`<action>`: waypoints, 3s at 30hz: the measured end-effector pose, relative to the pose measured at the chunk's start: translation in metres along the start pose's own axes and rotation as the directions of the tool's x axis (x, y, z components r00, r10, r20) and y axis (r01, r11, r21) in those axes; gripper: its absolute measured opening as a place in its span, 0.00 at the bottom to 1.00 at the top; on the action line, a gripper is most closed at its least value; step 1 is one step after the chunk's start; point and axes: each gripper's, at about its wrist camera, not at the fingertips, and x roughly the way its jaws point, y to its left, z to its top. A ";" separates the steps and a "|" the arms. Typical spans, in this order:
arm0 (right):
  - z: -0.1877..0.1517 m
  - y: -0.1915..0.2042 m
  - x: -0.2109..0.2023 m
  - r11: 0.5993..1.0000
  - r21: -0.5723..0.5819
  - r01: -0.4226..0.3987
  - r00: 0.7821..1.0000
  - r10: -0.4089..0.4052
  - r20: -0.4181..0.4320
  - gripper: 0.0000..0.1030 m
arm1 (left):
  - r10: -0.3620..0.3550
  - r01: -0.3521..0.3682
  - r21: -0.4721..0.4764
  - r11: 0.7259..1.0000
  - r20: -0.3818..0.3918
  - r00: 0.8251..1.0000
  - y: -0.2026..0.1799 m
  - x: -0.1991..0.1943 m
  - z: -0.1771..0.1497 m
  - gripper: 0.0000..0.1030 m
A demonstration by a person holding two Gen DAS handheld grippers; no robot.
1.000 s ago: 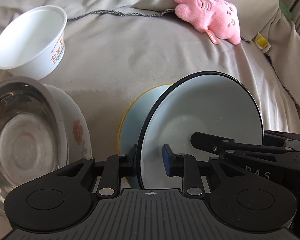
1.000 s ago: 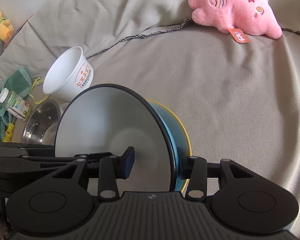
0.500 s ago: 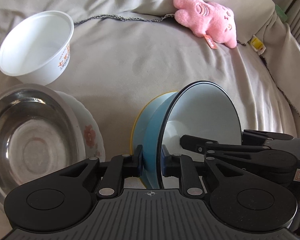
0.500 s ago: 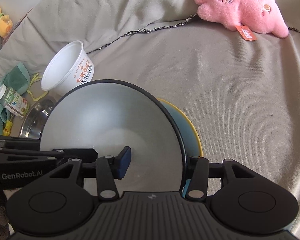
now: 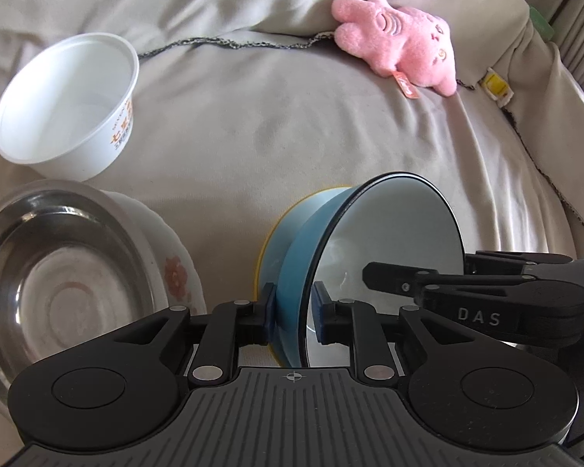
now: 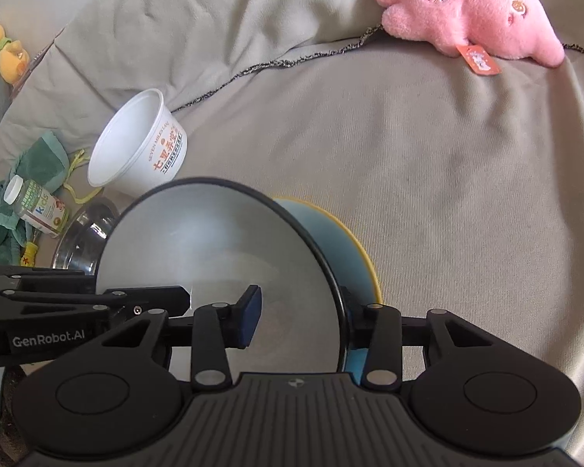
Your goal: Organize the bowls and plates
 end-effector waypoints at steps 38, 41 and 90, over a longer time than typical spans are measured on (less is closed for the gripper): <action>-0.011 -0.030 0.016 0.990 0.075 -0.120 0.991 0.123 -0.047 0.40 | 0.051 -0.051 0.003 0.999 -0.037 0.998 0.004 0.020 -0.004 0.26; -0.007 -0.031 0.017 0.992 0.059 -0.108 0.994 0.109 -0.013 0.40 | 0.065 -0.064 0.024 0.998 -0.023 0.998 -0.001 0.022 0.002 0.28; 0.136 0.153 0.026 0.945 -0.241 0.222 0.970 -0.188 0.157 0.81 | 0.088 0.122 -0.440 0.890 0.427 0.900 0.252 -0.076 0.040 0.25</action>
